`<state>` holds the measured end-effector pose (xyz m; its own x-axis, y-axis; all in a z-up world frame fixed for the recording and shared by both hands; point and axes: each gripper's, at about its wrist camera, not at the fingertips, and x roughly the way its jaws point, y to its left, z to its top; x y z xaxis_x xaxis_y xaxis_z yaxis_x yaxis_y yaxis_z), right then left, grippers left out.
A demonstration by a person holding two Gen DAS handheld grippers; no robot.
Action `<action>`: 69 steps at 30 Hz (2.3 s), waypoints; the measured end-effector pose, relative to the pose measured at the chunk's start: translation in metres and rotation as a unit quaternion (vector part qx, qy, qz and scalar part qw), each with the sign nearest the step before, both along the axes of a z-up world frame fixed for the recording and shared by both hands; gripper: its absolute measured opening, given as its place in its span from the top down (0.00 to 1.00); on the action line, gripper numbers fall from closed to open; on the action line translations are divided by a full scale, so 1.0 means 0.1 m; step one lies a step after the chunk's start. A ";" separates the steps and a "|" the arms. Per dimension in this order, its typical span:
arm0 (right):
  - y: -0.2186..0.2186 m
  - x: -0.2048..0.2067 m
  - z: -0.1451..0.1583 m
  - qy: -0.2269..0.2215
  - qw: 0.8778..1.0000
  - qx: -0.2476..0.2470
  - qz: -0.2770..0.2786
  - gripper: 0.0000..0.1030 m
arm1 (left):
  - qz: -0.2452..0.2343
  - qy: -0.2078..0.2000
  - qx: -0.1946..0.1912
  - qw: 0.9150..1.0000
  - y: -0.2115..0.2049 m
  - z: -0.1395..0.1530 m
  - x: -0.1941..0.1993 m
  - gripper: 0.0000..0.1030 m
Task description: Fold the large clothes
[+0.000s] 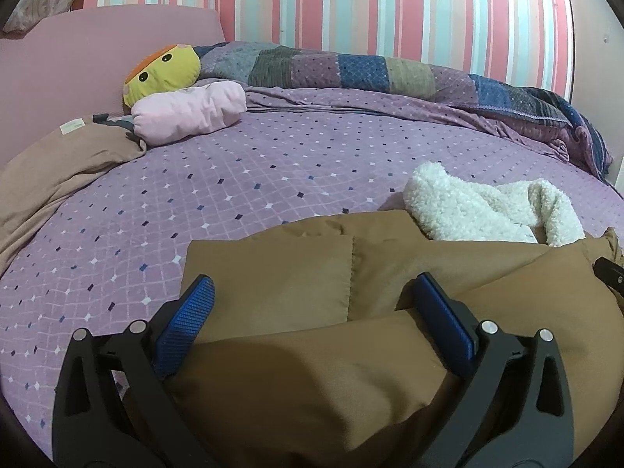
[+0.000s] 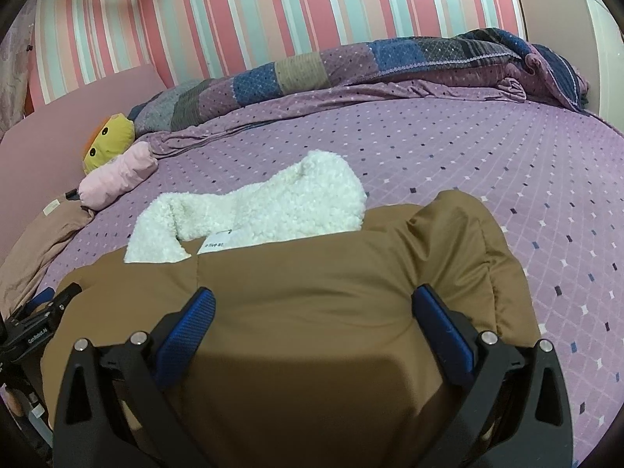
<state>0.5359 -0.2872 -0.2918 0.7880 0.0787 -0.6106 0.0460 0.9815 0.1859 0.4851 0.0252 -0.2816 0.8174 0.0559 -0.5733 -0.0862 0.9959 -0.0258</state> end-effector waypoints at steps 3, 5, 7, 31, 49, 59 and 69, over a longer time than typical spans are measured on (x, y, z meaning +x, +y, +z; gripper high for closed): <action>-0.02 0.00 -0.01 0.001 1.000 0.006 0.002 0.01 | -0.002 0.001 -0.003 1.000 0.01 0.00 0.01 0.03; -0.02 0.00 -0.01 0.001 1.000 0.008 0.002 0.01 | -0.002 0.001 -0.003 1.000 0.01 0.01 0.01 0.03; -0.03 0.00 0.00 0.001 1.000 0.011 0.003 0.01 | -0.002 0.002 -0.004 1.000 0.01 0.01 0.01 0.03; -0.15 -0.10 0.01 -0.035 0.998 0.056 0.008 0.01 | 0.007 0.013 0.025 1.000 -0.12 0.03 0.01 0.03; -0.34 -1.36 0.82 0.031 0.997 0.052 -0.049 0.02 | -0.036 0.056 0.049 0.997 -0.44 0.99 -1.17 0.03; -0.14 -2.48 1.06 0.020 0.997 -0.011 -0.079 0.02 | -0.053 0.070 0.017 0.996 -0.33 1.25 -2.28 0.03; 0.30 -3.13 1.43 0.004 0.995 -0.080 -0.051 0.02 | -0.054 0.056 0.024 0.997 -0.14 1.39 -3.14 0.03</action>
<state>0.2232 -0.2576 -0.1484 0.7823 -0.1001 -0.6148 0.1472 0.9888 0.0263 0.1709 0.0114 -0.1428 0.7509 0.0013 -0.6604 0.0219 0.9994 0.0269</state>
